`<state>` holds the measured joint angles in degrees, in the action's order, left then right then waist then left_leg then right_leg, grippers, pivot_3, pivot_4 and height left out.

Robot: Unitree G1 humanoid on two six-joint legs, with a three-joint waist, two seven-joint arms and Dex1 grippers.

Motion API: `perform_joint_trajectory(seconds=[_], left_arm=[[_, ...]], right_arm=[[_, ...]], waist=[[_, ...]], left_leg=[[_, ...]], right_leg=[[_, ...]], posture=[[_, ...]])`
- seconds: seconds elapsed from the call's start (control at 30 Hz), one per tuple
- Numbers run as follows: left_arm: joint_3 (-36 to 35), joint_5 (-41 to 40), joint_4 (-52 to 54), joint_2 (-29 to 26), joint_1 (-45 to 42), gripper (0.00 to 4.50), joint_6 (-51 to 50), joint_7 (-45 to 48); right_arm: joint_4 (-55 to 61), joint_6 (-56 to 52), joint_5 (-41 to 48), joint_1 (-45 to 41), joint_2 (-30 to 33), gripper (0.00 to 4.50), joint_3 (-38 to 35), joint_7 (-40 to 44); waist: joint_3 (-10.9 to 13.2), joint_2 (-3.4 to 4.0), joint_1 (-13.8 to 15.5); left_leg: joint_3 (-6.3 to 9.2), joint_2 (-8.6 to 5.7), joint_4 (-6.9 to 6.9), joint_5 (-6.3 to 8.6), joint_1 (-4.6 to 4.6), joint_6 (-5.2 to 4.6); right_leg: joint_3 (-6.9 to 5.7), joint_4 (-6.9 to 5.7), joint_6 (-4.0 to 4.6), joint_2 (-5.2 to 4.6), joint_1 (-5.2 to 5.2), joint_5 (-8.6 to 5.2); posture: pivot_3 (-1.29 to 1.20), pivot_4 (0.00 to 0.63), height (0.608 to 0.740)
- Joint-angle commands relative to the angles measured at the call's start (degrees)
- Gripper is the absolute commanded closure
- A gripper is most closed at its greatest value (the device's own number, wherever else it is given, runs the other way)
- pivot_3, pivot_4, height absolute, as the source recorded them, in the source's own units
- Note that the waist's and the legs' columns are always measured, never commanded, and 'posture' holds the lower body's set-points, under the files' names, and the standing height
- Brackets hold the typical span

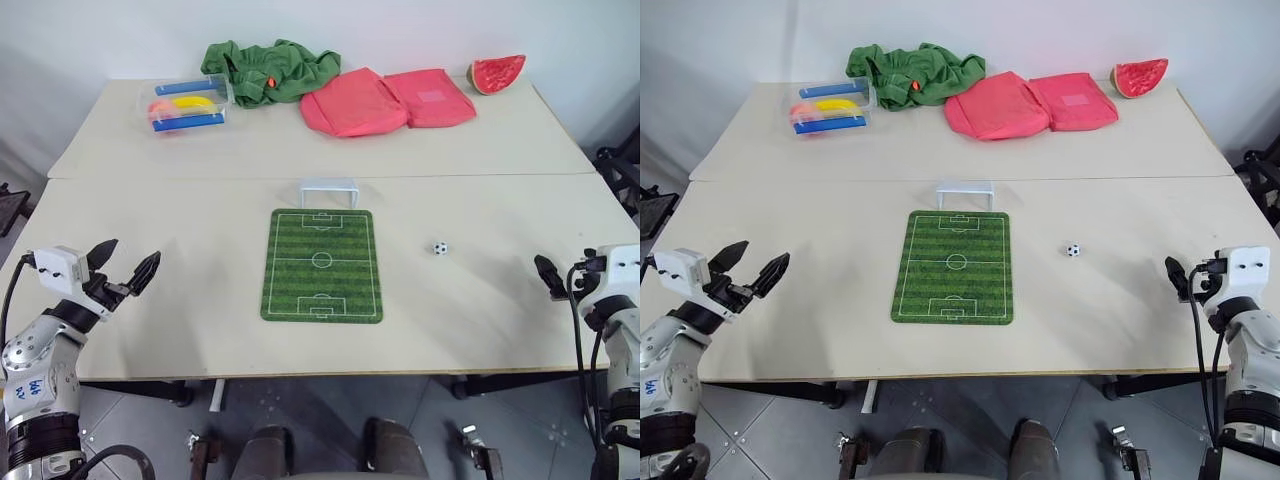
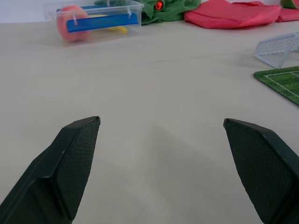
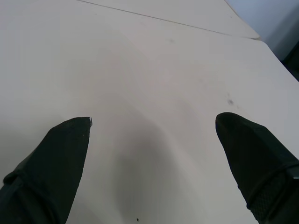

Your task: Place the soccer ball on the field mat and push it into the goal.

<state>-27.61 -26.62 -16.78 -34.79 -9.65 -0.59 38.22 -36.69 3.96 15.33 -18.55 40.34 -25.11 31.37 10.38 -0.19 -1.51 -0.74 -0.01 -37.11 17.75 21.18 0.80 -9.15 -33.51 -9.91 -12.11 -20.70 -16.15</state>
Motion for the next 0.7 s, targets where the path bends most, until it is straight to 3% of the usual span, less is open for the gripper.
perform_joint_trajectory(seconds=[0.03,0.3,0.4,0.53,0.7], left_arm=[[0.0,1.9,-0.4,-0.3,-0.8,0.0,3.2,-0.7],[0.0,0.5,0.4,-0.1,-2.2,0.0,0.9,-1.0],[2.0,1.1,2.1,-1.3,-2.8,0.0,-1.1,0.3],[4.3,-1.9,3.2,-2.7,-3.1,0.0,-0.7,10.9],[5.7,-0.7,1.2,-3.9,-3.9,0.0,0.2,15.0]], right_arm=[[2.3,-0.3,1.0,0.6,0.9,0.03,-1.4,-0.7],[9.7,-4.2,1.7,1.8,1.5,0.03,-1.4,-0.5],[16.9,-10.8,3.9,-0.1,2.4,0.03,-0.1,1.5],[23.3,-18.8,5.0,-4.4,2.8,0.03,6.8,8.0],[21.5,-19.8,2.8,-9.1,2.8,0.03,14.8,15.4]], waist=[[0.0,0.0,0.0],[0.0,0.0,0.0],[0.0,0.01,0.0],[0.1,0.1,-0.3],[0.1,0.09,0.2]], left_leg=[[0.0,0.0,0.0,0.0,0.0,0.0],[0.0,0.0,0.01,0.0,0.0,0.0],[0.0,0.0,-0.02,0.0,0.0,0.0],[-0.05,0.01,-0.03,0.0,-0.01,0.0],[-0.04,0.15,-0.01,0.04,0.05,0.07]], right_leg=[[0.0,0.0,0.0,0.0,0.0,0.0],[0.0,0.0,0.0,0.0,-0.01,0.0],[0.01,-0.02,0.0,0.0,-0.01,0.0],[0.07,-0.05,0.0,0.0,-0.06,0.0],[0.04,-0.02,0.02,0.17,-0.11,0.01]], posture=[[0.0,0.15,0.74],[0.0,0.15,0.74],[0.0,0.15,0.74],[0.0,0.15,0.74],[0.0,0.15,0.74]])
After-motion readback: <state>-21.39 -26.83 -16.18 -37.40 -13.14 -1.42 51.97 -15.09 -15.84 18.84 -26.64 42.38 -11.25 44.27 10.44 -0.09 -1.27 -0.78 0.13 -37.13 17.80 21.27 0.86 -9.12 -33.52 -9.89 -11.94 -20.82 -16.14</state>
